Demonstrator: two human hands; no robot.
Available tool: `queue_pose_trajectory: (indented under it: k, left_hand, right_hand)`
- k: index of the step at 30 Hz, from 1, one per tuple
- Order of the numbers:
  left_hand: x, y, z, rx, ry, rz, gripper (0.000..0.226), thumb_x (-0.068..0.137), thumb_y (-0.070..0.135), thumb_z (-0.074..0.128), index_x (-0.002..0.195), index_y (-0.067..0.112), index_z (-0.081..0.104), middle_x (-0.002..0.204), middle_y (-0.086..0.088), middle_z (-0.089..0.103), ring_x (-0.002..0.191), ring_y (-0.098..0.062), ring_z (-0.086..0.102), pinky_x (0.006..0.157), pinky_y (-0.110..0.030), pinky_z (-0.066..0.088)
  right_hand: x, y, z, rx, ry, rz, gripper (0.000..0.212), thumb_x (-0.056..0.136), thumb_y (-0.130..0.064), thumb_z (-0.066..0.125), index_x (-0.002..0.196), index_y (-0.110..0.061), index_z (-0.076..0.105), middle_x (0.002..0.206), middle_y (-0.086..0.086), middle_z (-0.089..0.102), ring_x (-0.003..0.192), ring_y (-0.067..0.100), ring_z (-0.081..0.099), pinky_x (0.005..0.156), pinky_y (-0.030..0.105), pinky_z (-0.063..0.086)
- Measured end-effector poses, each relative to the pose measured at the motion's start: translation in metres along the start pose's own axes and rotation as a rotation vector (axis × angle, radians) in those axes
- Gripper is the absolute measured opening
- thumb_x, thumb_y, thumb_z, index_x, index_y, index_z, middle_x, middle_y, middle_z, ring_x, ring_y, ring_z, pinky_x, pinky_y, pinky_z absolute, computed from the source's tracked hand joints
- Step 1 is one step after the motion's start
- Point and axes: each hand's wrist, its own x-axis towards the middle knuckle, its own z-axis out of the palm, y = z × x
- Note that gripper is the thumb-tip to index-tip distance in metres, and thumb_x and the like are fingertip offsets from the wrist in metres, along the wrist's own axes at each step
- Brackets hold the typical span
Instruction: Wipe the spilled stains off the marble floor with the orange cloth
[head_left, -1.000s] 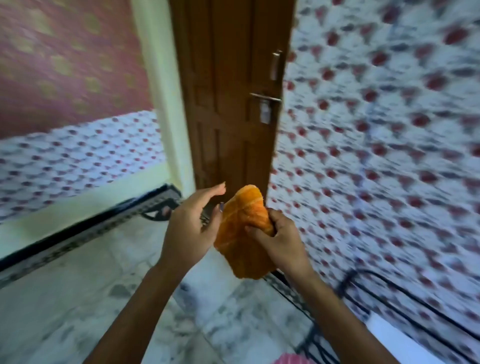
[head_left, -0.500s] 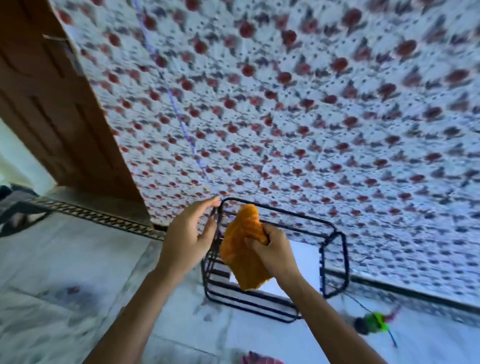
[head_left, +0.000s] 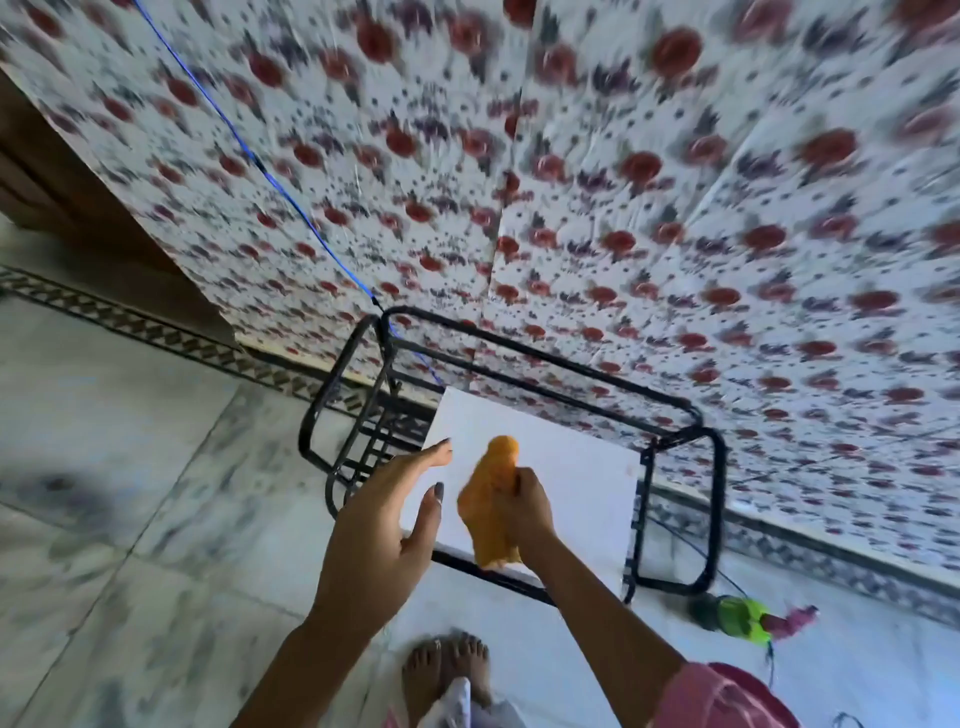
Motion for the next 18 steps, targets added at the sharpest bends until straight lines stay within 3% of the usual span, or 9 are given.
queue_pose_trajectory:
  k: [2,5,8,11,13,18]
  left_hand:
    - [0.003,-0.024,0.015,0.014,-0.011,-0.041,0.038,0.089,0.029,0.041,0.123,0.021,0.057,0.117,0.014,0.062,0.103,0.008,0.055,0.080,-0.004,0.041]
    - [0.005,-0.056,0.035,0.011,-0.020,-0.106,0.040,0.088,0.030,0.041,0.123,0.021,0.058,0.120,0.018,0.059,0.112,0.008,0.051,0.087,-0.005,0.039]
    - [0.003,-0.076,0.047,0.024,-0.024,-0.167,0.040,0.088,0.035,0.040,0.122,0.025,0.058,0.121,0.023,0.056,0.113,0.011,0.049,0.087,-0.006,0.040]
    - [-0.005,-0.090,0.053,0.028,-0.057,-0.222,0.041,0.089,0.040,0.038,0.123,0.028,0.057,0.121,0.019,0.059,0.114,0.008,0.050,0.093,-0.006,0.036]
    - [-0.008,-0.093,0.051,0.046,-0.065,-0.259,0.042,0.089,0.041,0.037,0.124,0.028,0.056,0.122,0.016,0.060,0.114,0.006,0.050,0.093,-0.004,0.035]
    - [-0.005,-0.079,0.027,0.085,0.037,-0.252,0.038,0.089,0.036,0.038,0.124,0.031,0.053,0.120,0.022,0.056,0.111,0.012,0.049,0.089,-0.002,0.035]
  right_hand:
    - [0.036,0.007,0.016,0.083,-0.032,-0.029,0.020,0.092,-0.012,0.044,0.111,-0.011,0.051,0.101,0.009,0.059,0.098,0.031,0.057,0.089,0.044,0.049]
    - [0.091,0.035,0.031,0.264,-0.067,0.062,0.020,0.092,-0.001,0.045,0.108,-0.011,0.051,0.100,0.009,0.058,0.094,0.031,0.056,0.087,0.050,0.049]
    - [0.143,0.078,0.036,0.244,-0.027,0.149,0.039,0.089,0.004,0.042,0.119,-0.020,0.047,0.106,0.014,0.058,0.090,0.030,0.055,0.087,0.054,0.049]
    - [0.154,0.087,0.037,0.085,0.043,0.113,0.056,0.088,0.004,0.038,0.134,-0.028,0.037,0.107,0.012,0.059,0.097,0.035,0.057,0.087,0.057,0.049]
    - [0.145,0.079,0.036,-0.064,0.066,0.066,0.057,0.091,0.001,0.036,0.141,-0.025,0.030,0.120,0.014,0.057,0.106,0.035,0.055,0.089,0.051,0.049]
    - [0.123,0.051,0.036,-0.370,0.173,-0.075,0.066,0.088,-0.003,0.047,0.147,-0.019,0.020,0.144,0.015,0.032,0.127,0.039,0.036,0.100,0.049,0.036]
